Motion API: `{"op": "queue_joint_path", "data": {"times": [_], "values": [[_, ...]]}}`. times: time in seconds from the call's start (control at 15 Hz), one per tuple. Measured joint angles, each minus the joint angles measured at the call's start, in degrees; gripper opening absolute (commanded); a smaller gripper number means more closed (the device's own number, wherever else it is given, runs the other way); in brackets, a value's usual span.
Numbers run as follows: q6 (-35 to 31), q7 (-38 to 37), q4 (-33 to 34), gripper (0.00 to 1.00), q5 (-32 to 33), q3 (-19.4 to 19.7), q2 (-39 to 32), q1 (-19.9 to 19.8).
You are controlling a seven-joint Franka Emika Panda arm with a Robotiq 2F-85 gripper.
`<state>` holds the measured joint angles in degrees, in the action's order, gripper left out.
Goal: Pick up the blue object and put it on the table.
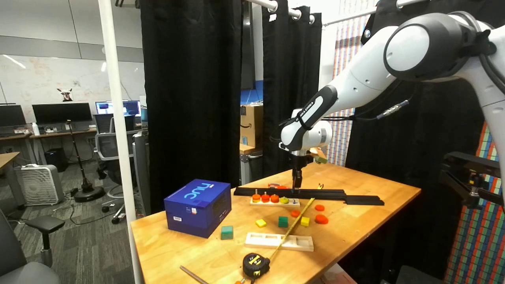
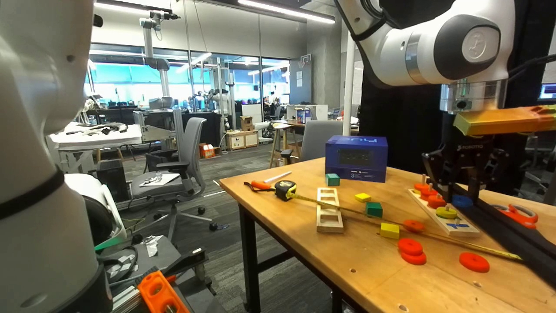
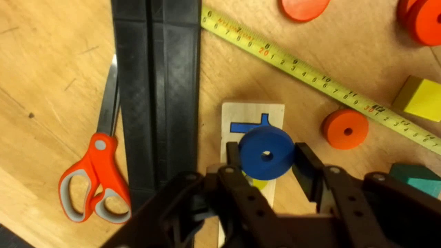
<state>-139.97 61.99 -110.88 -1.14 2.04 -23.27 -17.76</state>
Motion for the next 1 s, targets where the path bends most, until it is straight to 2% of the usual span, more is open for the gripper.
{"op": "queue_joint_path", "data": {"times": [0.53, 1.0], "values": [[-8.3, -0.1, -15.1, 0.22, -7.9, 0.7, 5.3, -2.4], [-14.8, 0.8, -24.0, 0.22, -15.0, 0.7, 7.7, -4.1]]}}
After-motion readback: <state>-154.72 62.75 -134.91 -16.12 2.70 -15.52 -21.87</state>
